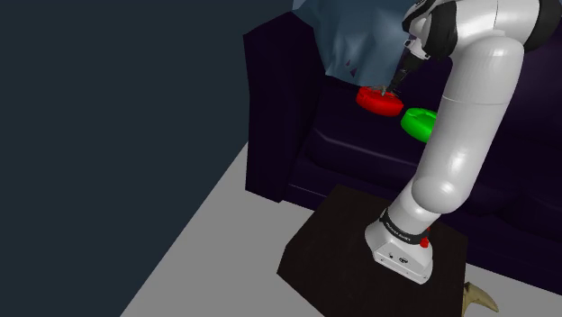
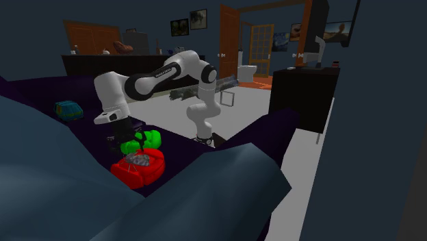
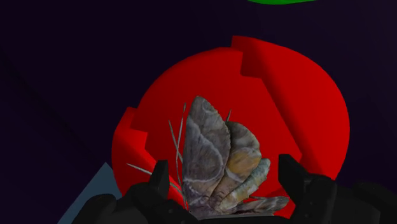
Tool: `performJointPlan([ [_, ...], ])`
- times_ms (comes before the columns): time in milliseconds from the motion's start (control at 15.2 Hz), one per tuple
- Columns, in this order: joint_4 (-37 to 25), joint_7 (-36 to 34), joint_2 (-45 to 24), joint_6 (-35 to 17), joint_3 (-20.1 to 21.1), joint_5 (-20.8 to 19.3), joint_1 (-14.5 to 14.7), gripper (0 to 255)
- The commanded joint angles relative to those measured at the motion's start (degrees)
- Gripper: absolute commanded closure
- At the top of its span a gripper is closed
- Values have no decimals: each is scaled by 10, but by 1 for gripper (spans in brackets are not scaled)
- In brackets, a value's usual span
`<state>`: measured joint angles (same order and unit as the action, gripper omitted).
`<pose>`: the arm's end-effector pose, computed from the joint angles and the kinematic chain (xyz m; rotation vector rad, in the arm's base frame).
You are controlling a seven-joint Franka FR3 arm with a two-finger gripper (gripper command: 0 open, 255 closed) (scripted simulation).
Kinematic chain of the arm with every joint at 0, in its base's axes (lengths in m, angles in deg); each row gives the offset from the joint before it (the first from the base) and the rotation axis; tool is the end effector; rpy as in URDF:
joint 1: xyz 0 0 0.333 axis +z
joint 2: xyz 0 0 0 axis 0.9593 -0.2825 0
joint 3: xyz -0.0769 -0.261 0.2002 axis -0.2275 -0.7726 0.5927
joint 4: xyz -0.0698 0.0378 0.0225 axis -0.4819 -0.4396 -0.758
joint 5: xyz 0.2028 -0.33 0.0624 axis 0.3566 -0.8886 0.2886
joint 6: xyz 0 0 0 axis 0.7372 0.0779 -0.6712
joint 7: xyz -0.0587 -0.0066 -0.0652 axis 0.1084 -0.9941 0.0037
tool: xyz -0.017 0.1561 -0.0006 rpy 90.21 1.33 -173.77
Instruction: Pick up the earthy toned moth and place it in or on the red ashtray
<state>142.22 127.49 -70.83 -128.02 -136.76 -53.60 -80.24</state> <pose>0.2703 -0.5349 0.4334 -3.0193 0.0201 -0.3000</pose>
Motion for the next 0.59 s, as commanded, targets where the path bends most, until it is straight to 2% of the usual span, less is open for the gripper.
performJointPlan([
  [0,0,0,0,0,0,0,0,0],
  [198,0,0,0,0,0,0,0,0],
  [462,-59,-14,14,63,-12,-20,-9,0],
  [528,-59,-14,14,63,-12,-20,-9,0],
])
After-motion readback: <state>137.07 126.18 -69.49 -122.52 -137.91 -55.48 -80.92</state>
